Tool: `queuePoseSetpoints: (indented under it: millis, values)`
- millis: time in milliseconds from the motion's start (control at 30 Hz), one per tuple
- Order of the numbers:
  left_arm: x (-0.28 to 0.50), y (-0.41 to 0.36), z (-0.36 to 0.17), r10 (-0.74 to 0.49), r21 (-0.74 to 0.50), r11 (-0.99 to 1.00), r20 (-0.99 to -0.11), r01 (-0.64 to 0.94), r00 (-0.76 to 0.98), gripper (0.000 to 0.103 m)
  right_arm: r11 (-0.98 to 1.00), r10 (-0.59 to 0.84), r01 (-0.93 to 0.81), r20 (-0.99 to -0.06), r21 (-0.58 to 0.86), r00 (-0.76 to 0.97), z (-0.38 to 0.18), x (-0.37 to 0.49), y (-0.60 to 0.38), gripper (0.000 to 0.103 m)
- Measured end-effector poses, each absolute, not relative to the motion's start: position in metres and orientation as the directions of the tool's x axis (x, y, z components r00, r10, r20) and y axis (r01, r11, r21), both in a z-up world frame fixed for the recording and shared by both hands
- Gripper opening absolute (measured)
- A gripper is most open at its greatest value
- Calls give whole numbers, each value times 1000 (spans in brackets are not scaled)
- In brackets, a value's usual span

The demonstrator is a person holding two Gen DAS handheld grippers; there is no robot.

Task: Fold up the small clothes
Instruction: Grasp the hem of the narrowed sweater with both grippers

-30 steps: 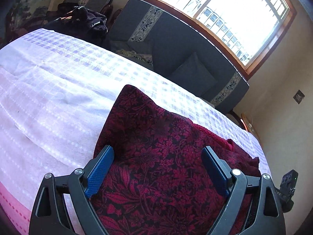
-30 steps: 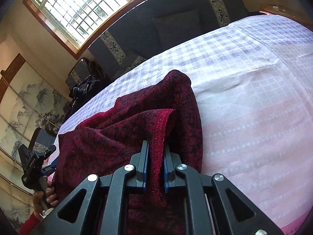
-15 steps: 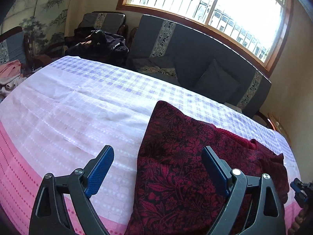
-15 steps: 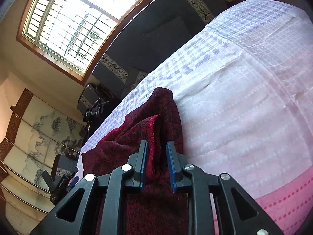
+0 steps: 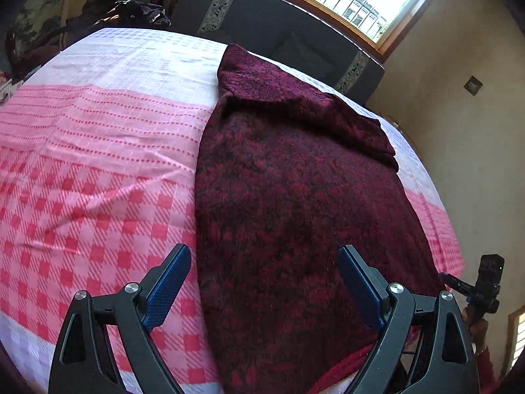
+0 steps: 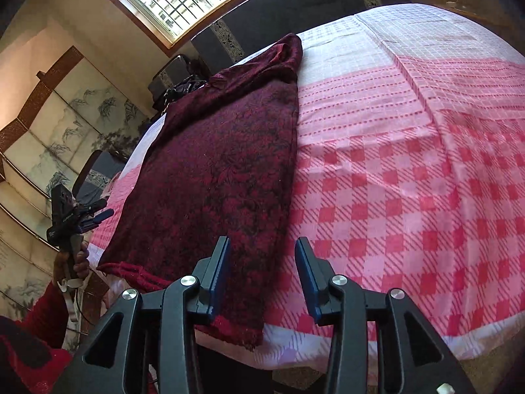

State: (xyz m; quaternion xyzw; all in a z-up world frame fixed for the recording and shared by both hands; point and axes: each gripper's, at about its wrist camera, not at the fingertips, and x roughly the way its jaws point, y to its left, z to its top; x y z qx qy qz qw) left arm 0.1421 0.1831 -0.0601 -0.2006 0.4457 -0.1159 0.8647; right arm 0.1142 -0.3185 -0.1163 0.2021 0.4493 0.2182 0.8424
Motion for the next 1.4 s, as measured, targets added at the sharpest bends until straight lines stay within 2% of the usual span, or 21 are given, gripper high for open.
queuePoseSetpoints:
  millis: [133, 267, 400, 467, 667, 833, 933, 1000, 1067, 1100, 1133, 1400]
  values:
    - [98, 198, -69, -474, -586, 810, -674, -18, 566, 91, 809, 560, -161, -661, 565, 499, -130, 99, -317, 39]
    - [71, 205, -76, -488, -628, 777, -654, -54, 577, 91, 788, 575, -149, -630, 597, 522, -137, 98, -312, 39]
    - [56, 204, -85, -565, -700, 713, -607, -38, 559, 91, 772, 583, -135, -609, 621, 538, -137, 103, -306, 39]
    - [55, 198, -89, -585, -706, 707, -611, -34, 533, 91, 772, 584, -138, -605, 621, 541, -138, 103, -301, 39]
    - [47, 193, -93, -663, -777, 629, -537, 0, 521, 91, 741, 602, -131, -565, 659, 564, -143, 101, -297, 39]
    - [54, 185, -90, -671, -784, 620, -515, 24, 534, 91, 697, 620, -110, -518, 709, 589, -146, 99, -302, 38]
    - [52, 180, -87, -665, -781, 623, -499, 44, 555, 91, 701, 605, -92, -522, 707, 602, -146, 100, -300, 37]
    - [49, 177, -87, -652, -772, 633, -497, 50, 573, 90, 714, 584, -64, -543, 697, 603, -148, 101, -300, 32]
    - [49, 175, -89, -654, -771, 634, -493, 59, 574, 74, 721, 571, -41, -560, 692, 600, -150, 101, -301, 24]
    - [49, 174, -91, -661, -775, 629, -495, 57, 564, 51, 721, 570, -28, -569, 693, 593, -154, 101, -302, 12]
    - [50, 174, -94, -662, -777, 628, -503, 45, 555, 35, 713, 574, -24, -564, 700, 594, -158, 101, -303, 9]
    - [40, 189, -99, -606, -762, 648, -529, -17, 594, 36, 709, 583, -52, -544, 703, 603, -160, 96, -305, 7]
